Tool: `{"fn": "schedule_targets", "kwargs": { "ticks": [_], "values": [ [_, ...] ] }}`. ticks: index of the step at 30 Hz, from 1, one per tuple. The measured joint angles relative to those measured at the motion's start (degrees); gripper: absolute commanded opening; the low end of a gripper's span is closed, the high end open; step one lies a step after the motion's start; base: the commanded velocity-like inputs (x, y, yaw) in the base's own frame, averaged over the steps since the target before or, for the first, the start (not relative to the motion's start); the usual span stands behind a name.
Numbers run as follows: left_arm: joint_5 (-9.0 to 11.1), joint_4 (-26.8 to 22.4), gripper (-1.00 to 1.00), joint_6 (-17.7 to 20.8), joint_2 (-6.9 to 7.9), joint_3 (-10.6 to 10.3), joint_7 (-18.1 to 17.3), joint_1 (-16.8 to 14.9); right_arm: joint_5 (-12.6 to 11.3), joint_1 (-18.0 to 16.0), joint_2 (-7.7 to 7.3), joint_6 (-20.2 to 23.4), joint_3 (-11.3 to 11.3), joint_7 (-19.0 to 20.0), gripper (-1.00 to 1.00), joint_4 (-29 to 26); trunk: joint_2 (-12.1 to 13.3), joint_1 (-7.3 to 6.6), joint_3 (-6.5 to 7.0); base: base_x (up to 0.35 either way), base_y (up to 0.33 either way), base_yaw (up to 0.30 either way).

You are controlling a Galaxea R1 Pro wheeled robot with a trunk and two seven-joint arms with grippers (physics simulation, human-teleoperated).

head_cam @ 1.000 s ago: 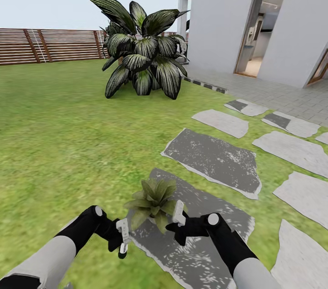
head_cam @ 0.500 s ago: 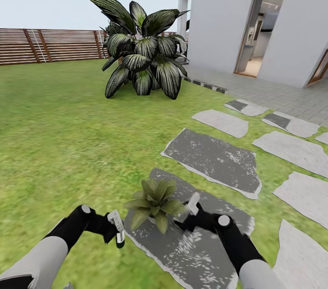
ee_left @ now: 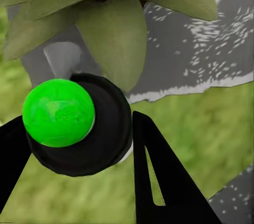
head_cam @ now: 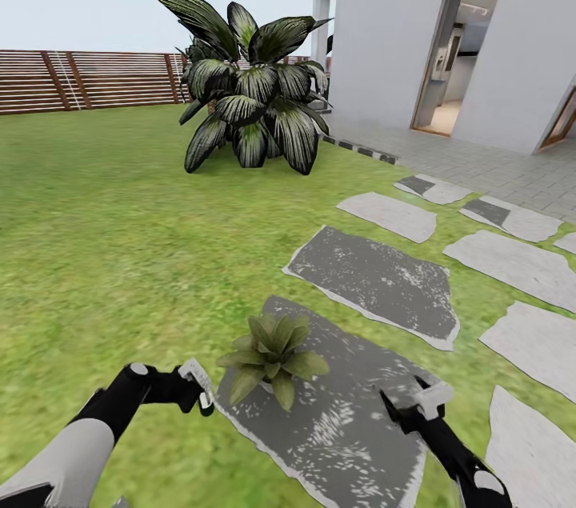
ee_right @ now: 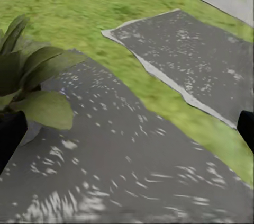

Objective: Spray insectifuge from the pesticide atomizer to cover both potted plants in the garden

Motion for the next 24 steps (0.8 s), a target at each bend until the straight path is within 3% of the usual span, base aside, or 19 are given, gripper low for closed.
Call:
{"fn": "schedule_targets", "kwargs": {
  "ticks": [1, 3, 6, 7, 10, 11, 17, 20, 24],
  "values": [
    [0.0, -0.3, -1.0, 1.3, 0.02, 0.8, 0.0, 0.0, 0.0, 1.0, -0.08, -0.7, -2.2, 0.0, 1.0, -0.1, 0.0, 0.0, 0.0, 0.0, 0.0, 0.0],
    [0.0, -0.5, -1.0, 3.0, 0.06, 1.5, 0.0, 0.0, 0.0, 2.0, -0.27, -1.0, -3.5, 0.0, 1.0, -0.1, 0.0, 0.0, 0.0, 0.0, 0.0, 0.0],
    [0.0, -0.7, -1.0, 5.6, 0.05, 2.2, 0.0, -0.1, 0.0, 3.2, -1.92, -1.1, -5.7, -0.1, 1.0, 0.1, 0.0, 0.0, 0.0, 0.0, 0.0, 0.0],
    [0.0, -0.8, -1.0, 6.2, 0.02, 2.4, 0.0, -0.2, -0.2, 3.5, -2.55, -1.1, -8.6, -0.2, 1.0, 0.3, 0.0, 0.0, 0.0, 0.0, 0.0, 0.0],
    [-0.1, -0.8, -1.0, 7.4, 0.0, 2.4, 0.0, -0.5, -0.1, 3.5, -2.69, -1.1, -11.2, -0.2, 1.0, 0.5, 0.0, 0.0, 0.0, 0.0, 0.0, 0.0],
    [-0.2, -0.8, -1.0, 10.2, -0.04, 2.3, -0.1, -0.6, -0.1, 3.5, -2.65, -1.0, -12.2, -0.3, 1.0, 0.5, 0.0, 0.0, 0.0, 0.0, 0.0, 0.0],
    [-0.2, -0.8, -1.0, 27.2, -0.81, 1.6, -0.2, -1.9, 0.0, 3.8, -2.35, -1.1, -15.1, -0.3, 1.0, 3.9, 0.0, 0.0, 0.01, 0.0, 0.0, 0.0],
    [-0.7, -0.8, -1.0, 31.6, -1.26, 0.6, -0.2, -2.9, 0.1, 3.8, -2.42, -1.2, -15.5, -0.3, 1.0, 4.8, 0.0, 0.0, 0.01, 0.0, 0.0, 0.0],
    [-2.0, -0.1, -1.0, 35.8, -1.74, -3.7, -0.3, -4.3, 0.1, 3.8, -2.67, -1.2, -15.7, -0.3, 1.0, 5.1, 0.0, 0.0, 0.01, 0.0, 0.0, 0.0]
  ]
}}
